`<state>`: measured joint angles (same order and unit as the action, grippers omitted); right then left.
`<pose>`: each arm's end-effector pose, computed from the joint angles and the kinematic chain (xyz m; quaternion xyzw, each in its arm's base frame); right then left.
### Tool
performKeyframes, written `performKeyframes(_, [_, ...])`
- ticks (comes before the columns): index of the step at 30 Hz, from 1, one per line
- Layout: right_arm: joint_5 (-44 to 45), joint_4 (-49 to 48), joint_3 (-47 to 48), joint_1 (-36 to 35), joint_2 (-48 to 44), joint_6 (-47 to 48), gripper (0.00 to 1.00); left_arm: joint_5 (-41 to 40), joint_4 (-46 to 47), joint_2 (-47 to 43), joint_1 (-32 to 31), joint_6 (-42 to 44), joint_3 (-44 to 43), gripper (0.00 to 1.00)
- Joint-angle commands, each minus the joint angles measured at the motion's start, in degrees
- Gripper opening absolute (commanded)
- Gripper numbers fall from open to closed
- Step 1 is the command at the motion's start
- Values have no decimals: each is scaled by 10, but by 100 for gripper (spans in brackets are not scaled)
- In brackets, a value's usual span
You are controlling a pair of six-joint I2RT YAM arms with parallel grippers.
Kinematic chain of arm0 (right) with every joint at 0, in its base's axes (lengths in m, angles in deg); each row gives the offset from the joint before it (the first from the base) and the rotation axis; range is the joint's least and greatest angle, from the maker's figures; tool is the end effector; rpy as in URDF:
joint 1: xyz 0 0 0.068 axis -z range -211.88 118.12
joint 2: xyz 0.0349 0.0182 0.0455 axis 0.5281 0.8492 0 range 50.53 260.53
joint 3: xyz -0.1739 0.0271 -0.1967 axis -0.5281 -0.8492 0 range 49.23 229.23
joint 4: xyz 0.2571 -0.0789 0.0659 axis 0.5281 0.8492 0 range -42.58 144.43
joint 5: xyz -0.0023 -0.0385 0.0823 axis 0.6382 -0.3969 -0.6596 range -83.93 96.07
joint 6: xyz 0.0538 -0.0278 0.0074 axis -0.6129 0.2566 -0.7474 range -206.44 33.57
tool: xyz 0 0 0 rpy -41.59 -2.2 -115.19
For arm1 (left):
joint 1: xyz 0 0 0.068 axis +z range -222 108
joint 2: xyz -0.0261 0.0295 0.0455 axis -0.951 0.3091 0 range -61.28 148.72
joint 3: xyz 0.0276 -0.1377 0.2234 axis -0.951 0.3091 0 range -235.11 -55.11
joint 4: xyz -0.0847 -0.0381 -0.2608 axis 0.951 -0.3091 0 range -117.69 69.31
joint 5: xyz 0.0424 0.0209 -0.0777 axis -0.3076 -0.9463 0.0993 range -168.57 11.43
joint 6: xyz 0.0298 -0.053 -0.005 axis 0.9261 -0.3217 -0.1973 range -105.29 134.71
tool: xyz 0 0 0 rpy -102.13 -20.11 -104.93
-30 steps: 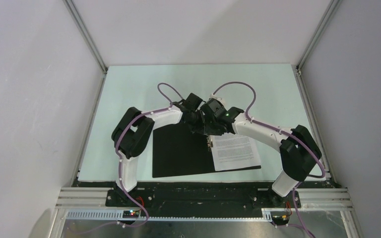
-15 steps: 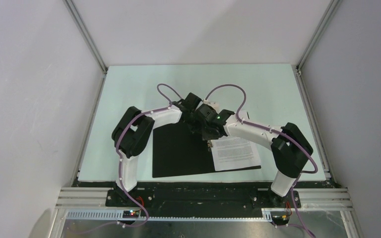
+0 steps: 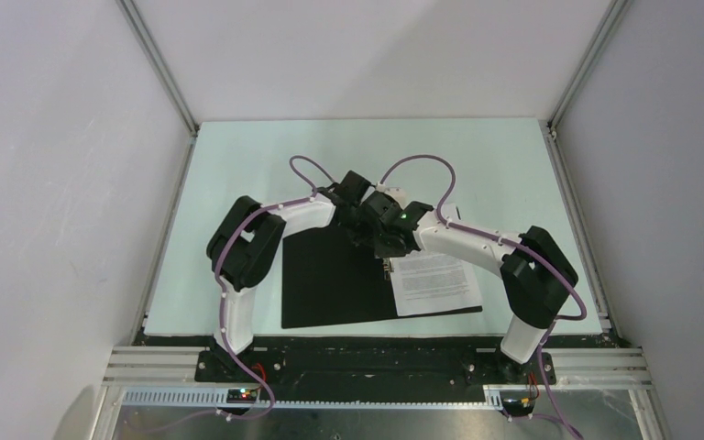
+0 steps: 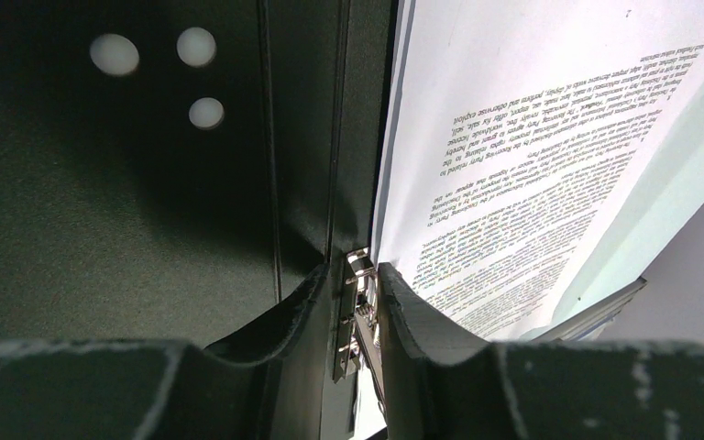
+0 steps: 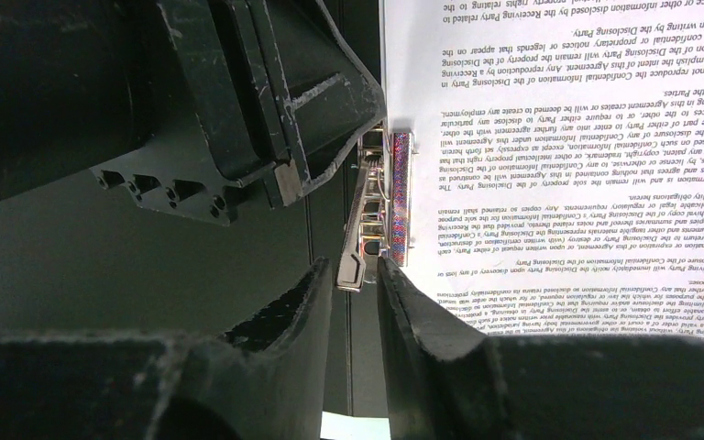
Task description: Put the files into the folder
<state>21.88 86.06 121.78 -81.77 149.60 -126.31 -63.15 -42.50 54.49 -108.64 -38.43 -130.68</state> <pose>0.2482 0.2752 0.1951 -0.0550 0.9662 0.0552 0.2458 0.3334 -0.2631 0.1158 -0.1059 0.9563 -0.2613 0.0779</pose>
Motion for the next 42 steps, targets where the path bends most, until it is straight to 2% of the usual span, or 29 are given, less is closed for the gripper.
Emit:
performKeyframes(1, [13, -2, 23, -4, -13, 1, 31, -20, -7, 22, 2, 0, 3, 32])
performKeyframes(21, [37, 31, 40, -8, 17, -2, 22, -19, -7, 32, 8, -2, 5, 31])
performKeyframes(29, [39, 41, 39, -11, 18, -4, 7, -19, -8, 37, 12, -5, 7, 31])
performKeyframes(35, [34, 34, 1, -13, 7, -20, 0, -16, -7, 44, 18, -9, 9, 29])
performKeyframes(42, [9, 7, -77, -15, -9, -50, 0, -17, -8, 53, 22, -15, 13, 26])
